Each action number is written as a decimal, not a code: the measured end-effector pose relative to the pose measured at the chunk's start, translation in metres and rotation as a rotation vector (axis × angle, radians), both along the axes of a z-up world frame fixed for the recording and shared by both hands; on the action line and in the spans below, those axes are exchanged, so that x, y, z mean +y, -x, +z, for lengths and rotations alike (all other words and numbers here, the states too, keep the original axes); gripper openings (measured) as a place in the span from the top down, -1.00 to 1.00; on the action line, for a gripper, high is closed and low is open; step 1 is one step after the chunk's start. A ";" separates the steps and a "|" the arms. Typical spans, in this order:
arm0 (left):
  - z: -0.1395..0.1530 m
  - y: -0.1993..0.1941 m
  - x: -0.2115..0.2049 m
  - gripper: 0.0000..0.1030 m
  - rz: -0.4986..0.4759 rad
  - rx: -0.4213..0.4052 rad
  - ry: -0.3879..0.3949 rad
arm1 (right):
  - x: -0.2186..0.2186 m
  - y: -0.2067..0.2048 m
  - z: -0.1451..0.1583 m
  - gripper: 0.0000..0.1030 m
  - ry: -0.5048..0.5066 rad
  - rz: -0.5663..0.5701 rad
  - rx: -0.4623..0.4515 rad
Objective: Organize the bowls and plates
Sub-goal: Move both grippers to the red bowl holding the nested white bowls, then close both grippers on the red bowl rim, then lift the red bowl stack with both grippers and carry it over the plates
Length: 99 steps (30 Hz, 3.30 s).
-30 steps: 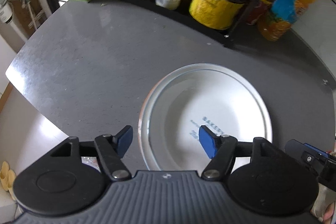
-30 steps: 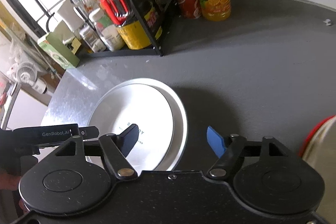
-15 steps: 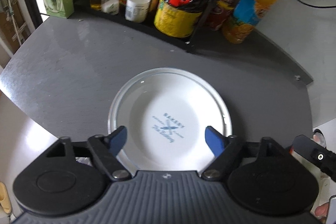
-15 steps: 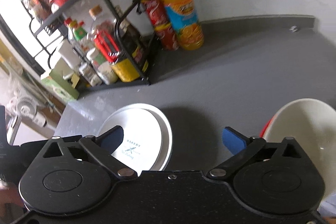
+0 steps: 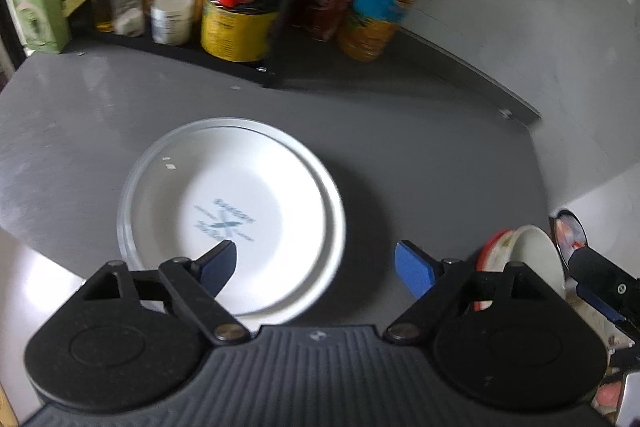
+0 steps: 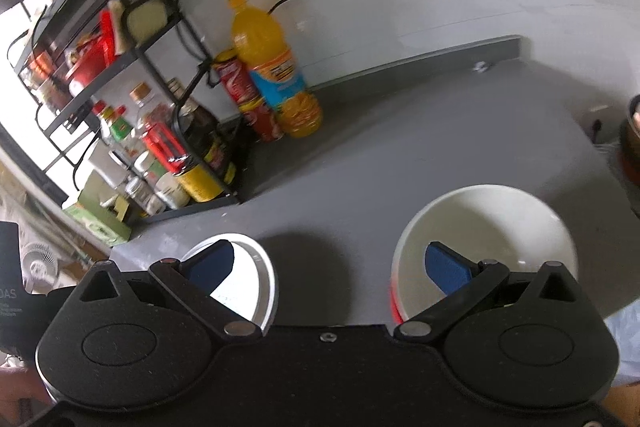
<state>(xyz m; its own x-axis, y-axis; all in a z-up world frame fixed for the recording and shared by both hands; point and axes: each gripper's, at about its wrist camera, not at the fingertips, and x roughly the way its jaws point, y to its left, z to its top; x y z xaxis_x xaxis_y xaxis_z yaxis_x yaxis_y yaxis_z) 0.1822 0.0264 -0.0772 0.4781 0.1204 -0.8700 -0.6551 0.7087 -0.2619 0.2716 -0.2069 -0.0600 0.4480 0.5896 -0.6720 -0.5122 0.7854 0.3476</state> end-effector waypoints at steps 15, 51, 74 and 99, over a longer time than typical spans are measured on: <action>0.003 -0.057 -0.052 -0.66 -0.181 -0.011 0.025 | -0.063 -0.018 -0.013 -1.00 0.022 -0.183 0.040; -0.093 -0.156 -0.097 -0.12 -0.356 0.156 0.216 | -0.111 -0.071 -0.122 -0.25 0.080 -0.387 0.401; -0.112 -0.149 -0.090 0.49 -0.376 0.117 0.292 | -0.111 -0.070 -0.127 0.41 0.051 -0.356 0.385; -0.052 -0.036 -0.035 0.49 -0.073 0.012 0.227 | -0.027 -0.016 -0.078 0.41 0.060 -0.024 0.294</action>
